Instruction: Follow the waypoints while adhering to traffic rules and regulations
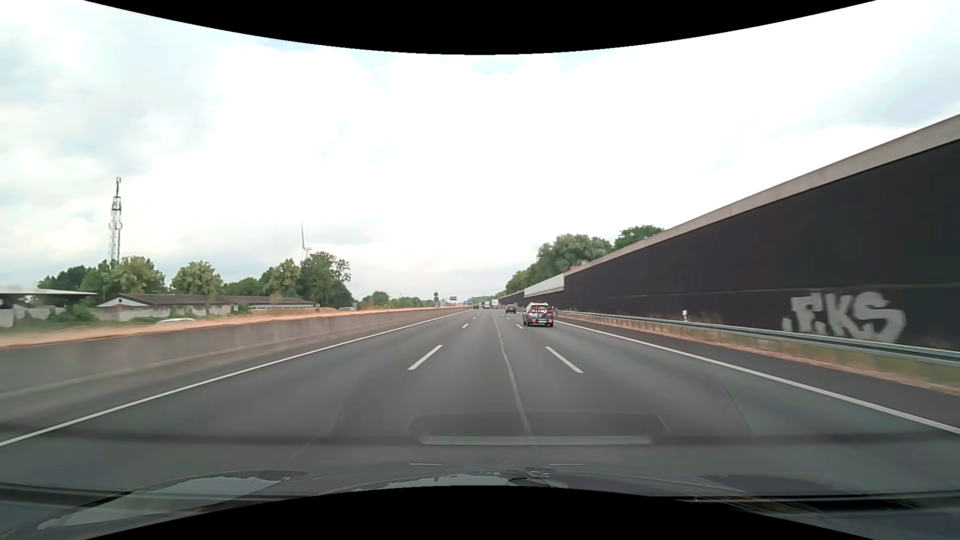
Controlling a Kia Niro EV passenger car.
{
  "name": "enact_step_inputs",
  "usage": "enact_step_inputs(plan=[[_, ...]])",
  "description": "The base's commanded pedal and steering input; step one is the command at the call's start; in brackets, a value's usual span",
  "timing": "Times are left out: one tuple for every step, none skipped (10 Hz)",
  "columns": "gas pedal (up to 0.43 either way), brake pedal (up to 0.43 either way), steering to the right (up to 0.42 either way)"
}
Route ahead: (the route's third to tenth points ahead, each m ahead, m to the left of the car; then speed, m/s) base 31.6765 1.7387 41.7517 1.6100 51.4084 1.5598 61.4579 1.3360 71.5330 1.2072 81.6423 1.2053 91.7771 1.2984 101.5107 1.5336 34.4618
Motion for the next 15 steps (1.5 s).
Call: enact_step_inputs(plan=[[0.0,0.0,-0.001],[0.0,0.0,-0.001],[0.0,0.0,-0.002],[0.0,0.0,-0.002],[0.0,0.0,-0.002],[0.0,0.0,-0.002],[0.0,0.018,-0.002],[0.0,0.055,-0.002],[0.0,0.091,-0.002],[0.0,0.11,-0.003],[0.0,0.116,-0.003],[0.0,0.134,-0.003],[0.0,0.146,-0.003],[0.0,0.134,-0.003],[0.0,0.104,-0.003]])
